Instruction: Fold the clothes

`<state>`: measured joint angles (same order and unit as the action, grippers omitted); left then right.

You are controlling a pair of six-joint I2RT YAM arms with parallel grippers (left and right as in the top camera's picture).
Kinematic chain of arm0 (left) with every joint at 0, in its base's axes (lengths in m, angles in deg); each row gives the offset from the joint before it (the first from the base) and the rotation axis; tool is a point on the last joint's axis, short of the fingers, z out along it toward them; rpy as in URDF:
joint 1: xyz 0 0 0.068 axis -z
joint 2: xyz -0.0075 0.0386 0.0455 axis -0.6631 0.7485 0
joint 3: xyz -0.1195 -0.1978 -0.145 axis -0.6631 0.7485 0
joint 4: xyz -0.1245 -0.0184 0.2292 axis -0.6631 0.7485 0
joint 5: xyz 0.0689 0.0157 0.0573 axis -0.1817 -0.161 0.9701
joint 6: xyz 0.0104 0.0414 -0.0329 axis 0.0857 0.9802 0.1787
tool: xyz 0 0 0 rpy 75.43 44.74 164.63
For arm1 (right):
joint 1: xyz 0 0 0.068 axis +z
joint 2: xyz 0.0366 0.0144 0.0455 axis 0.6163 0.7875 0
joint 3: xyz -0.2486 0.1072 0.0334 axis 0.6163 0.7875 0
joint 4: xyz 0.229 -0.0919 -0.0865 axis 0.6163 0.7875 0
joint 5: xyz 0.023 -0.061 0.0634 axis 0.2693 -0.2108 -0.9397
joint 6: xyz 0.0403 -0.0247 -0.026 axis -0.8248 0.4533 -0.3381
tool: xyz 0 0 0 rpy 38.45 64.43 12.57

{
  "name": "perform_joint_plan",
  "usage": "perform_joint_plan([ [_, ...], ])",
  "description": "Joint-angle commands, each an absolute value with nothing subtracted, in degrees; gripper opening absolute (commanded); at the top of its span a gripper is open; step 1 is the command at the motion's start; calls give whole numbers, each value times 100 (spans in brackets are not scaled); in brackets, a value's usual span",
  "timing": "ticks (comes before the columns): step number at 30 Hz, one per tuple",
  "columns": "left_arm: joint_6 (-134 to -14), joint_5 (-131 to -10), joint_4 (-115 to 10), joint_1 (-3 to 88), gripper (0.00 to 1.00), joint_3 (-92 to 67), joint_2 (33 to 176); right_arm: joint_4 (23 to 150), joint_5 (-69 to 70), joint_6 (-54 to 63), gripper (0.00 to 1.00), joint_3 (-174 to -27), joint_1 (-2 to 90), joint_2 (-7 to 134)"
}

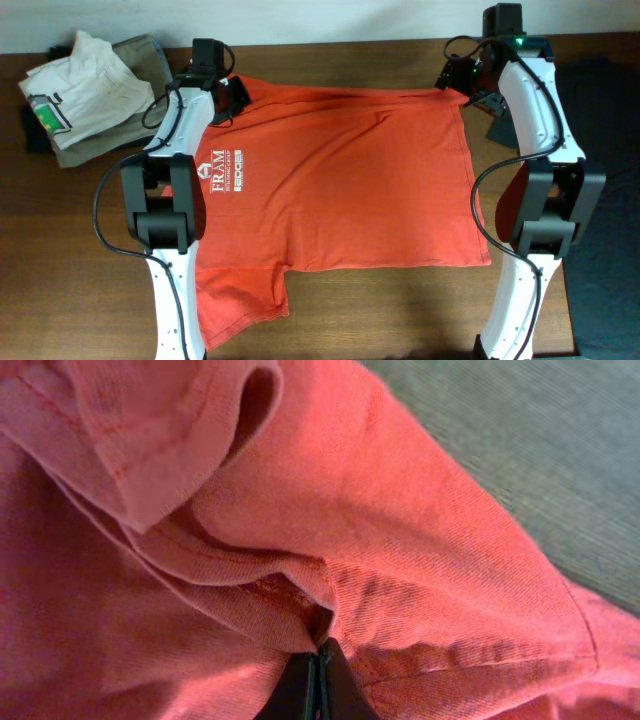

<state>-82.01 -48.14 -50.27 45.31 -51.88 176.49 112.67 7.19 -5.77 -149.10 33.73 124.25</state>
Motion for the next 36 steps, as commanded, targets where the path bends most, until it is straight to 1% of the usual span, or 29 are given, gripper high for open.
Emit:
perform_joint_plan([
  [1,-8065,-4772,-4976,4500,1,-5688,17715,11184,939,-555,99,-14985,3351,12403],
  [7,-8063,-4770,-4354,4454,1,-6231,17459,11101,939,-555,99,-14985,3351,12418],
  [16,-8065,-4729,-3313,4205,1,-6255,17245,10821,1114,-553,99,-14943,3340,12676],
  [22,-8063,-4729,-3097,4028,1,-6255,17245,9986,1027,-256,100,-14943,3332,12986],
  [28,-8065,-4726,-3081,4015,1,-6255,17247,9481,708,-256,97,-14943,3382,13279],
  [36,-8063,-4726,-3060,4024,1,-6255,17247,8731,677,-256,93,-14943,3598,13699],
])
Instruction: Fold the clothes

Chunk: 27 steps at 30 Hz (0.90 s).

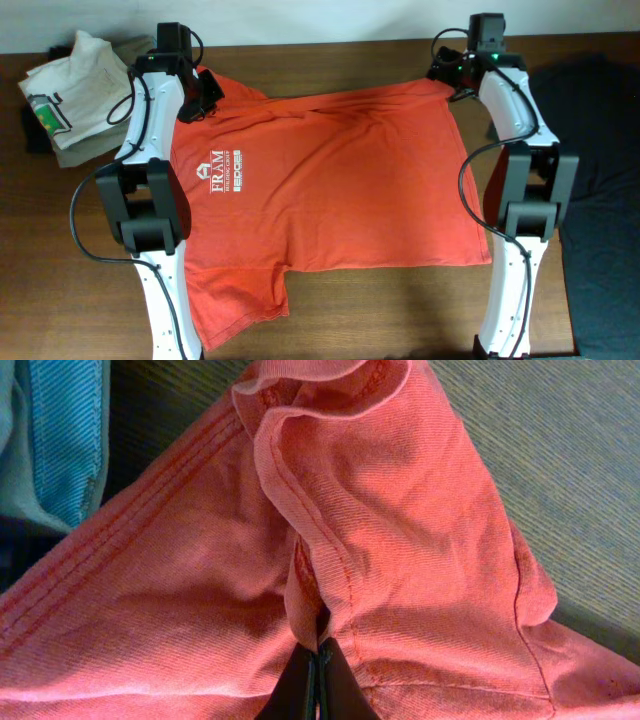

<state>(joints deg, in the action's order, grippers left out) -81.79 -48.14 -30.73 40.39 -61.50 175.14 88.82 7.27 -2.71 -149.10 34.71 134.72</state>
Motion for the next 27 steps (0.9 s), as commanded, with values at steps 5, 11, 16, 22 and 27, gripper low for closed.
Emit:
perform_joint_plan([
  [5,-8065,-4726,-3014,4026,1,-6252,17247,8318,682,-175,90,-14943,3655,13909],
  [11,-8063,-4726,-3012,4026,1,-6250,17247,8213,1062,-149,89,-14943,3653,14105],
  [16,-8065,-4726,-3001,4026,1,-6250,17247,8104,1090,-37,80,-14943,3659,14140],
  [22,-8065,-4726,-2998,4026,1,-6250,17247,8119,1234,-39,44,-14943,3673,14140],
  [27,-8063,-4700,-2998,4026,1,-6248,17249,8121,1659,-44,32,-14943,3692,14140],
])
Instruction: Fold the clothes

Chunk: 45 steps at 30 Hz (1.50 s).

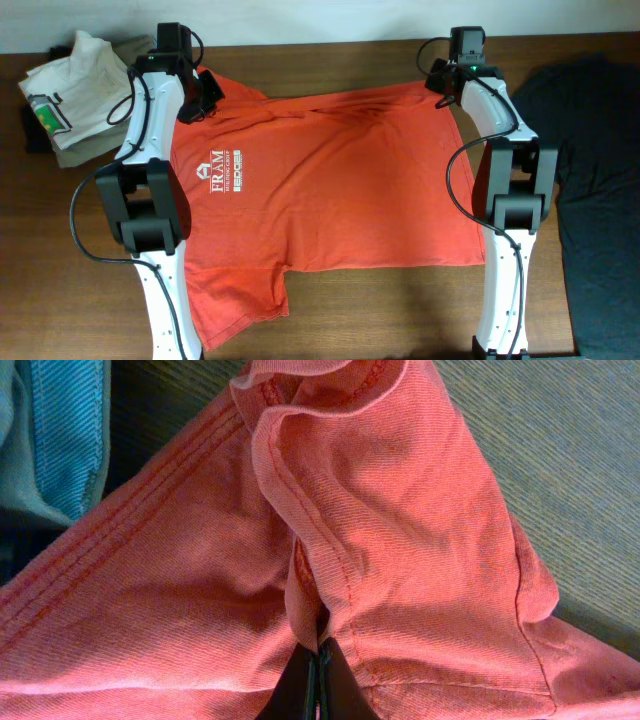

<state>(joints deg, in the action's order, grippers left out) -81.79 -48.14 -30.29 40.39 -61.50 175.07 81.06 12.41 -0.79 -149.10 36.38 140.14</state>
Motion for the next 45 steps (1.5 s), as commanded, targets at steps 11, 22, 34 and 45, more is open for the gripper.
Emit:
perform_joint_plan([
  [11,-8065,-4407,-2996,4013,1,-6263,17197,8403,2013,-44,4,-15050,3692,14029],
  [22,-7908,-4298,-2544,4013,1,-6263,16403,9815,2948,-625,4,-15601,3598,13284],
  [34,-7654,-4173,-1903,4013,1,-6261,16303,10661,3001,-925,4,-15750,3463,12138],
  [45,-7659,-3537,-1202,3965,1,-6263,15964,11544,2996,-979,4,-15750,3456,12134],
])
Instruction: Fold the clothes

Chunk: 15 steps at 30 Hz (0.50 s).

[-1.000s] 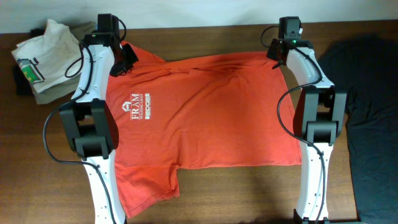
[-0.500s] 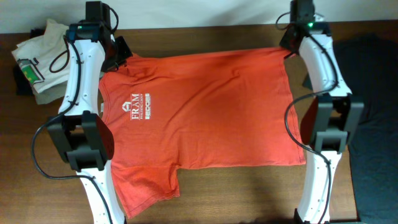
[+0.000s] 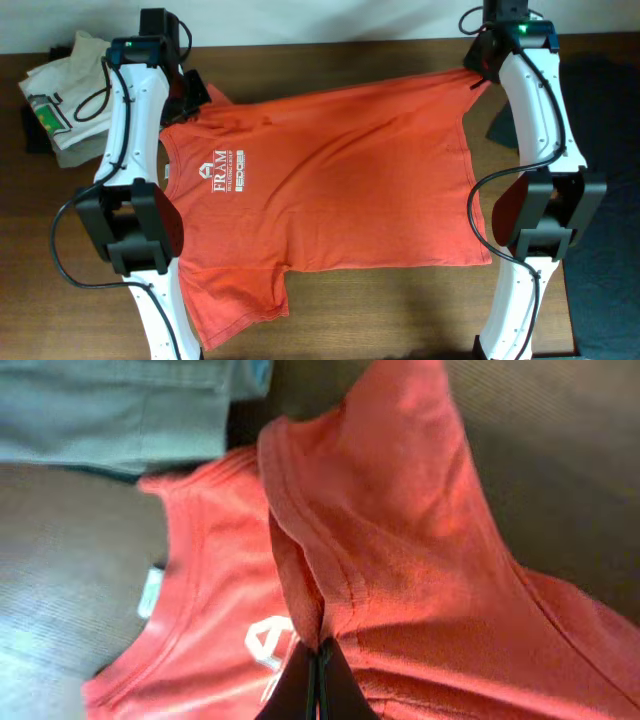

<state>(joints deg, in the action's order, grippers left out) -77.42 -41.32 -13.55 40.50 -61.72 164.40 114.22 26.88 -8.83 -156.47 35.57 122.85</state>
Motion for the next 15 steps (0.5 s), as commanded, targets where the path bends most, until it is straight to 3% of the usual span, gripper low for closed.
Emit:
perform_joint_plan([
  [1,-7659,-3474,-1112,3980,1,-6263,15831,11643,2998,-1064,4,-15750,3456,12134],
  [15,-8024,-3098,105,4166,0,-5798,15555,12480,2957,-1532,4,-15750,3454,12134],
])
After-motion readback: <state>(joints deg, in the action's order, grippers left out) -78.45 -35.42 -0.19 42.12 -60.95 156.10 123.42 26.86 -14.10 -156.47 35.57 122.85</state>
